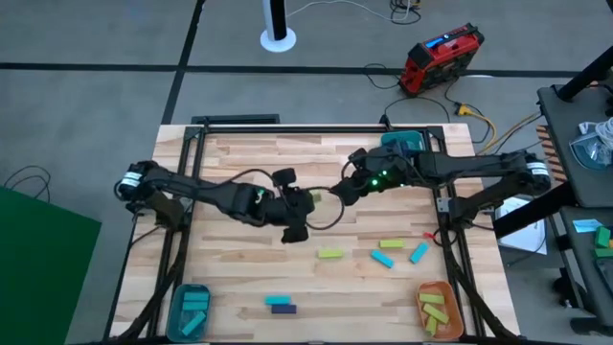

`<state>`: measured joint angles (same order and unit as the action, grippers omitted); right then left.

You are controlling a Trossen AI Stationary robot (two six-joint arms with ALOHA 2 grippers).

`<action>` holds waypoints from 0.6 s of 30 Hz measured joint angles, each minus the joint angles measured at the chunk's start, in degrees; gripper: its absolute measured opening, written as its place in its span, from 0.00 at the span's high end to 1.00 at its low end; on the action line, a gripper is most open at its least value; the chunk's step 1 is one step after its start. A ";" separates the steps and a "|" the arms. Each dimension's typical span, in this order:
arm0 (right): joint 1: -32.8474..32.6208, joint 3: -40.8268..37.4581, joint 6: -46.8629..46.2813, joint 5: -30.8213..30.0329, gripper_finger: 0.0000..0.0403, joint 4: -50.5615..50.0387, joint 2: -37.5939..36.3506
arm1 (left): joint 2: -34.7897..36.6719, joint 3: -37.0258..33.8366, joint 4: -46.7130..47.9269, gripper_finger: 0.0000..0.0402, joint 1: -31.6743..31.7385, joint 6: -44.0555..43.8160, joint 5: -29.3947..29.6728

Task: Sort blocks
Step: Put the green block into the orange bin

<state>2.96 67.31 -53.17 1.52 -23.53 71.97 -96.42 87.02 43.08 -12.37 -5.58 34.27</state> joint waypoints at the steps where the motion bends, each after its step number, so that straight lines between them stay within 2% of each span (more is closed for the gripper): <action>1: 0.00 0.54 0.00 -0.02 0.65 0.07 0.55 | -0.01 0.03 0.00 0.82 0.40 0.14 -1.18; 9: 0.00 2.96 -0.48 1.43 0.46 0.20 4.51 | -0.04 0.14 -0.57 0.82 1.78 0.69 -2.35; 14: -0.35 5.30 -0.26 3.21 0.42 0.44 7.88 | -0.04 0.14 -1.16 0.82 2.01 0.67 -2.95; 18: -0.35 7.56 0.99 3.25 0.42 0.26 10.27 | -0.04 0.16 -1.28 0.82 2.00 0.65 -3.18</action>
<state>2.61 74.87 -52.18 4.77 -23.27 82.24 -96.47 87.18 41.80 -10.37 -4.93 31.09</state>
